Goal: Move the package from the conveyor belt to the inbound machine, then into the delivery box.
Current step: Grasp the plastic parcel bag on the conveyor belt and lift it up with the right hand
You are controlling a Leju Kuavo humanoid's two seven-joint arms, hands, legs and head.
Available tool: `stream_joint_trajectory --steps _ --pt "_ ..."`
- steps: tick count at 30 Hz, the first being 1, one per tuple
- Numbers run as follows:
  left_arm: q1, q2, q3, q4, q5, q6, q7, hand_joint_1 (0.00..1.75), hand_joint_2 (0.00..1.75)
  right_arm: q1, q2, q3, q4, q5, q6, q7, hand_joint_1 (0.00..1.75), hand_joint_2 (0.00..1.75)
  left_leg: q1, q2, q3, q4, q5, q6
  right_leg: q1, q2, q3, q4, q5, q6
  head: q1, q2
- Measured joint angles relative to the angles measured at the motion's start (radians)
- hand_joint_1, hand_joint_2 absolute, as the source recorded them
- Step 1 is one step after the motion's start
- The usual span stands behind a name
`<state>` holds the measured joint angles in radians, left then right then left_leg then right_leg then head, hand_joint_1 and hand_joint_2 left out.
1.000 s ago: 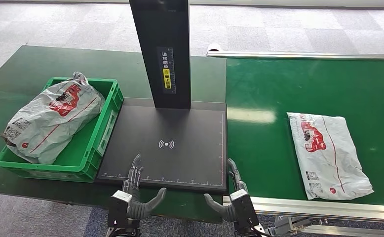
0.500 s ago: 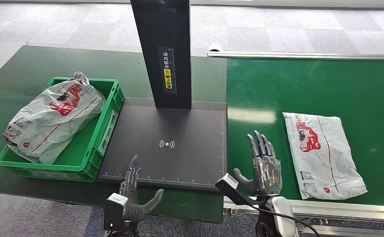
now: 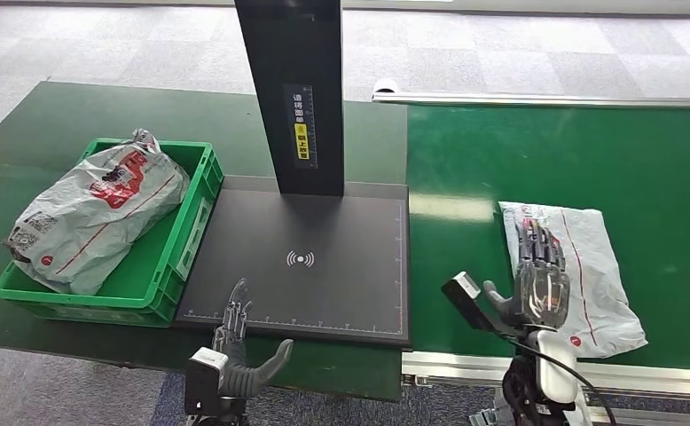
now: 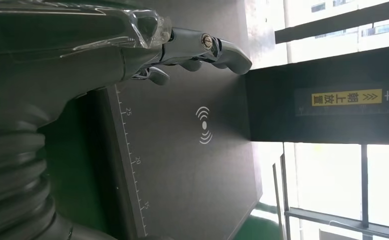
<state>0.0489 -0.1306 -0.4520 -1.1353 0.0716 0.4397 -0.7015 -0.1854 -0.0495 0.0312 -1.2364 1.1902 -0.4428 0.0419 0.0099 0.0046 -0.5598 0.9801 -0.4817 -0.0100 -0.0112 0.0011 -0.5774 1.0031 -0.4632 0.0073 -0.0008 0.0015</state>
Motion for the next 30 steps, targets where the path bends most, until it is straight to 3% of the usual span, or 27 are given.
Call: stream_joint_trajectory --steps 4,8,17,25,29,30 --pt "0.002 0.001 0.001 -0.005 0.0 -0.001 0.0 0.0 1.75 -0.079 -0.053 -0.113 0.147 -0.073 0.097 -0.012 0.0 1.75 -0.001 -0.001 0.0 0.0 0.0 0.0 -0.001 0.0 0.0 0.0 0.001 0.001 0.0 0.0" --pt "0.002 0.001 0.002 -0.006 0.0 -0.001 0.0 0.0 1.75 -0.127 -0.087 -0.182 0.273 -0.112 0.115 -0.038 0.0 1.75 0.0 -0.002 0.0 0.0 0.0 0.0 -0.001 -0.001 0.0 0.0 0.001 0.001 0.0 0.0" --pt "0.002 0.002 0.002 -0.007 0.002 -0.002 0.0 0.0 1.75 -0.17 -0.108 -0.216 0.397 -0.094 0.153 -0.012 0.0 1.75 0.0 -0.002 -0.001 0.0 0.0 0.0 0.0 -0.001 -0.001 0.0 0.0 0.0 0.0 0.0" --pt "0.002 0.006 0.003 -0.008 0.021 0.003 0.0 0.0 1.75 -0.243 -0.125 -0.226 0.599 -0.09 0.169 0.0 0.0 1.75 0.0 -0.002 0.0 0.0 0.0 0.0 0.0 -0.001 0.0 0.0 0.0 0.001 0.0 0.0" --pt "0.006 0.009 0.003 -0.017 0.024 0.017 0.0 0.0 1.75 -0.27 -0.126 -0.226 0.658 -0.085 0.169 0.015 1.72 1.75 0.0 -0.001 0.001 0.0 0.0 0.0 0.0 -0.001 0.0 0.0 0.0 0.001 0.0 0.0" --pt "0.007 0.011 0.003 -0.019 0.026 0.02 0.0 0.0 1.75 -0.275 -0.126 -0.226 0.667 -0.085 0.175 0.017 1.75 1.75 0.0 -0.001 0.001 0.0 0.0 0.0 0.0 -0.001 0.0 0.0 0.0 0.001 0.0 0.0"
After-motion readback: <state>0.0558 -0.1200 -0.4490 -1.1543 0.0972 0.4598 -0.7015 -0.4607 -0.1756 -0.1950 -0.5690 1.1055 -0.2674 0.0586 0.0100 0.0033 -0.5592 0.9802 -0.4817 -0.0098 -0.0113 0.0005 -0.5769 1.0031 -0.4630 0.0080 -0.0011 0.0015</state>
